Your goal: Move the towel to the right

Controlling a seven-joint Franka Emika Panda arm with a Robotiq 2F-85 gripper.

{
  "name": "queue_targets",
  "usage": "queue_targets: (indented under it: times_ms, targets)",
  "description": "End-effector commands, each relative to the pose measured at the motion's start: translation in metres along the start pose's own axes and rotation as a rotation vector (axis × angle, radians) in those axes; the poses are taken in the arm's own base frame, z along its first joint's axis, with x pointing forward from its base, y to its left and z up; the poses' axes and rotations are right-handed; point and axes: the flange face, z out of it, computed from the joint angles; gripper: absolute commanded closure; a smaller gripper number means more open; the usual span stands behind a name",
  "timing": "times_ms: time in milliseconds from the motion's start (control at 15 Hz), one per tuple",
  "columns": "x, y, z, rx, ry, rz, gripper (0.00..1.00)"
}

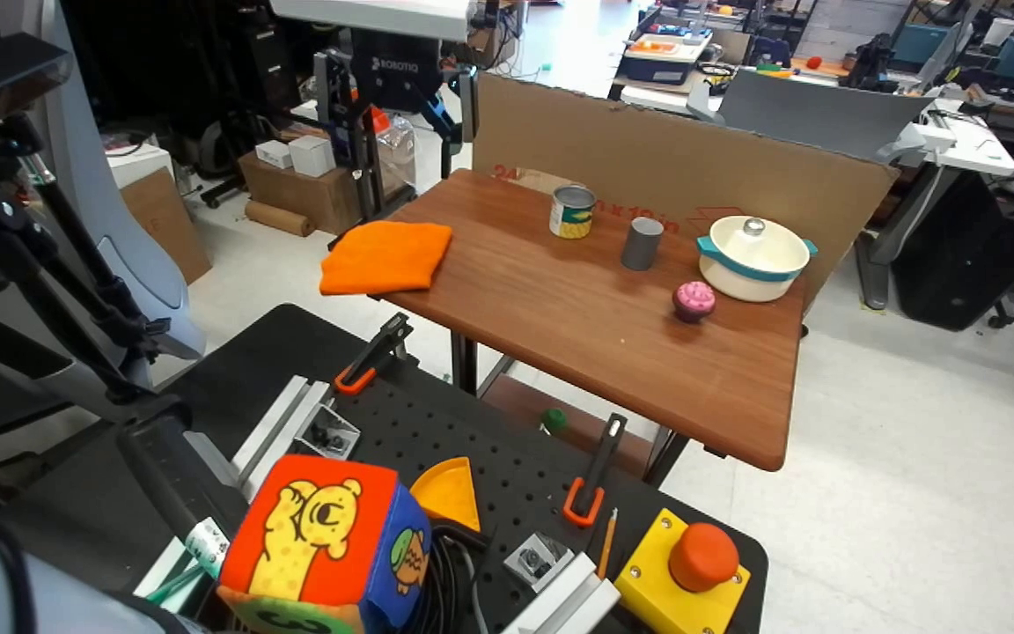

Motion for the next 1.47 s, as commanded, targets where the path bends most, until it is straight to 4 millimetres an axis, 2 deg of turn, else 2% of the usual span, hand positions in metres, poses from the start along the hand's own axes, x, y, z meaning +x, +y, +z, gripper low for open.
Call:
queue_targets:
  times_ms: [0,200,800,1133,1400]
  targets:
    - [0.014,-0.012,0.041,-0.007,-0.005,-0.076,0.0]
    - [0.031,-0.021,0.063,0.018,0.012,-0.117,0.0]
    - [0.094,-0.041,0.106,0.142,-0.004,-0.162,0.0]
    - [0.115,-0.026,0.149,0.196,-0.038,-0.092,0.0]
    - [0.118,0.01,0.17,0.235,-0.046,0.008,0.0]
